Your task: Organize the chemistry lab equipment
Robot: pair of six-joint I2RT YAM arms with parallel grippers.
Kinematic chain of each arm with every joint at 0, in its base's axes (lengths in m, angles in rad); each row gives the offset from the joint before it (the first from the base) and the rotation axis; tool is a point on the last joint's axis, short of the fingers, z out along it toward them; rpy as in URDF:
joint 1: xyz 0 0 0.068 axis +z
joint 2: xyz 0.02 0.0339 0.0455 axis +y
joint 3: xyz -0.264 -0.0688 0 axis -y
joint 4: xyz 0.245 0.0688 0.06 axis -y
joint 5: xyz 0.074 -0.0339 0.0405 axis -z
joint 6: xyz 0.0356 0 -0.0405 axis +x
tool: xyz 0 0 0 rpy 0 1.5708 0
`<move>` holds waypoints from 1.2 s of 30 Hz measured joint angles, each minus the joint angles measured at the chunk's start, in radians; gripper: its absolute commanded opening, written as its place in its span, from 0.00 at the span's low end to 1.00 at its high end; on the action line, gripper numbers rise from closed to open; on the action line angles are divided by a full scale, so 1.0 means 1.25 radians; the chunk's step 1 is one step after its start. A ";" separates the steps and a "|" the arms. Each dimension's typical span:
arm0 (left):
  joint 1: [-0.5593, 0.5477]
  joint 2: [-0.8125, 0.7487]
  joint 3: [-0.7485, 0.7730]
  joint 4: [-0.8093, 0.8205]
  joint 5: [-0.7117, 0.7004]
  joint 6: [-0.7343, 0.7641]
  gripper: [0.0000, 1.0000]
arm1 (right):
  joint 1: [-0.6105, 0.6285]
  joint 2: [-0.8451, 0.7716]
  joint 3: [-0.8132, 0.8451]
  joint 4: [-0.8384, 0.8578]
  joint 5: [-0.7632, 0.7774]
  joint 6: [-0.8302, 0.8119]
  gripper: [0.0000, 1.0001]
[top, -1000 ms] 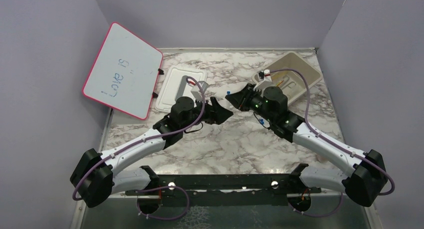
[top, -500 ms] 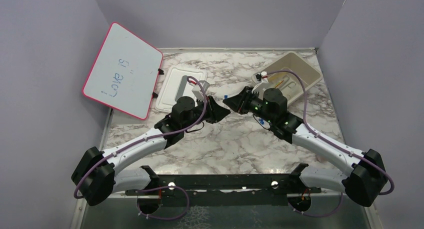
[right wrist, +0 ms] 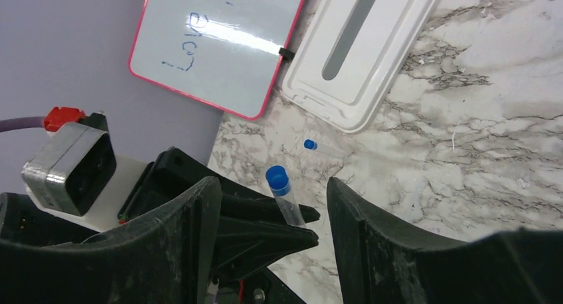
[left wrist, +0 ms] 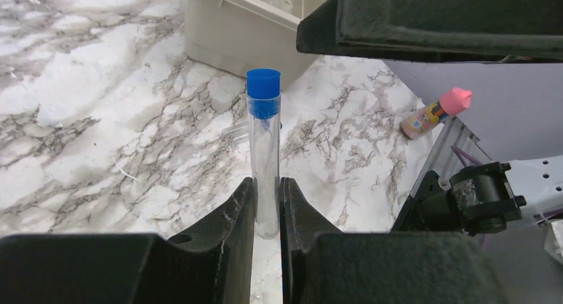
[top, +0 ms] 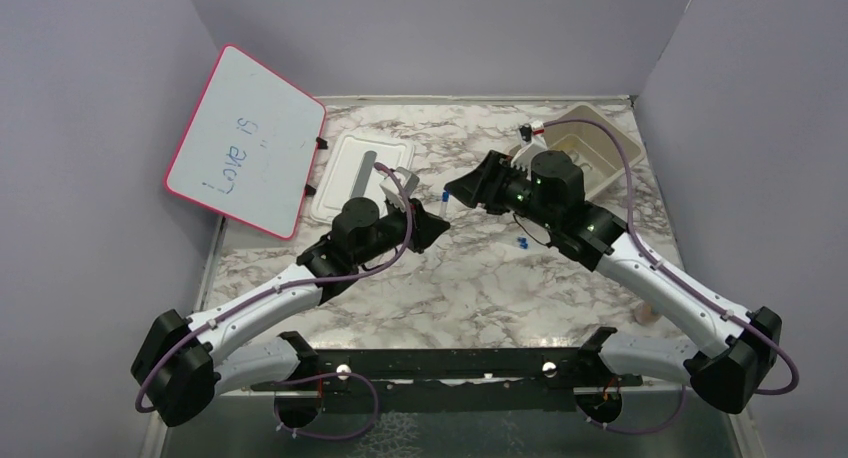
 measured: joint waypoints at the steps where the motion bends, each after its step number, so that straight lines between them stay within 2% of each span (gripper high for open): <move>1: 0.000 -0.012 -0.002 -0.005 0.000 0.013 0.14 | 0.000 0.000 0.013 -0.014 -0.002 -0.005 0.64; 5: 0.000 -0.038 -0.005 -0.010 0.007 0.051 0.14 | 0.000 0.013 0.020 -0.046 -0.056 -0.036 0.63; 11: 0.000 -0.042 -0.005 -0.025 0.017 0.076 0.14 | 0.000 0.047 0.020 -0.049 -0.146 -0.080 0.51; 21: 0.000 -0.057 -0.005 -0.049 0.016 0.088 0.13 | 0.000 0.082 0.063 -0.056 -0.150 -0.125 0.38; 30: 0.000 -0.058 -0.005 -0.074 0.012 0.089 0.14 | 0.000 0.107 0.083 -0.056 -0.154 -0.150 0.16; 31: 0.000 -0.058 -0.005 -0.076 0.011 0.089 0.18 | 0.000 0.107 0.083 -0.056 -0.155 -0.152 0.15; 32: 0.000 -0.058 -0.005 -0.077 0.010 0.089 0.27 | 0.000 0.108 0.083 -0.056 -0.156 -0.154 0.15; 34: 0.000 -0.060 -0.005 -0.081 0.001 0.089 0.48 | 0.000 0.108 0.083 -0.056 -0.156 -0.161 0.15; 36: 0.000 -0.063 -0.005 -0.086 -0.014 0.090 0.58 | 0.000 0.108 0.083 -0.055 -0.156 -0.172 0.15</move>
